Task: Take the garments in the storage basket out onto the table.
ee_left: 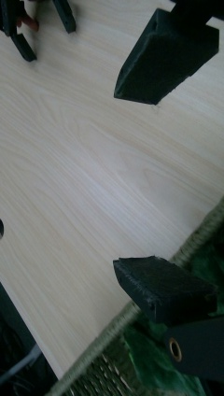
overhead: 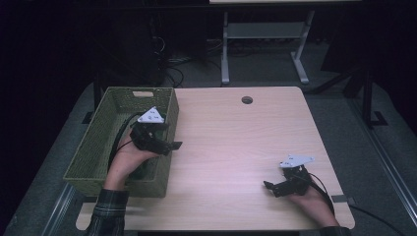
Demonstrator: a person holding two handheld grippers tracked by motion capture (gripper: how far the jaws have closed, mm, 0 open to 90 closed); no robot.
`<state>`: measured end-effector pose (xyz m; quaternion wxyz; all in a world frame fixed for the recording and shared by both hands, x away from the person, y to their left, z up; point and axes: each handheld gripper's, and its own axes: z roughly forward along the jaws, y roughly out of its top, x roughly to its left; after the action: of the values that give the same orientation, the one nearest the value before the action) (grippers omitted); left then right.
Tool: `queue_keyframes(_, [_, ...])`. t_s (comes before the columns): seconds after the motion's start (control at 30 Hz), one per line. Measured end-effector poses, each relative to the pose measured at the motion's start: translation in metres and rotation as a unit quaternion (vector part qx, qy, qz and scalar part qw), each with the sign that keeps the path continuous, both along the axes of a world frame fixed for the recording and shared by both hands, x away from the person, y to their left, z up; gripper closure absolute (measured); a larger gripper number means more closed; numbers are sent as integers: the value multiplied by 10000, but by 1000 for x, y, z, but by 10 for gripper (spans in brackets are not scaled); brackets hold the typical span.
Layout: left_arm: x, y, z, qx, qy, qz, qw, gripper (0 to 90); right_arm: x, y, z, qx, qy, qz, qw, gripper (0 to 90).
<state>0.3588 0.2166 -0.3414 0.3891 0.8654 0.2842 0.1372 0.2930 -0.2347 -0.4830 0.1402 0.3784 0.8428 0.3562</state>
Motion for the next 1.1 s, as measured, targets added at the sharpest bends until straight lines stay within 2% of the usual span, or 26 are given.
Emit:
queue_keyframes(0.23, [3, 17, 2, 23, -17, 230, 9997, 147, 0, 0, 0, 1, -1, 1, 10000, 26])
queue_keyframes(0.3, [4, 22, 1, -6, -35, 263, 9996, 182, 0, 0, 0, 5, 1, -3, 10000, 26])
queue_keyframes(0.4, [6, 29, 1, -12, -43, 379, 9993, 182, 0, 0, 0, 0, 2, -1, 10000, 26])
queue_keyframes(0.57, [9, 38, 1, 105, -15, 438, 9990, 235, 0, 0, 0, 3, 3, -3, 10000, 26])
queue_keyframes(0.67, [12, 48, 0, 121, 19, 596, 9981, 239, 0, 0, 0, 2, -4, -1, 10000, 26])
queue_keyframes(1.1, [20, 72, -9, 235, 15, 950, 9952, 305, 0, 0, 0, 3, 1, 0, 10000, 26])
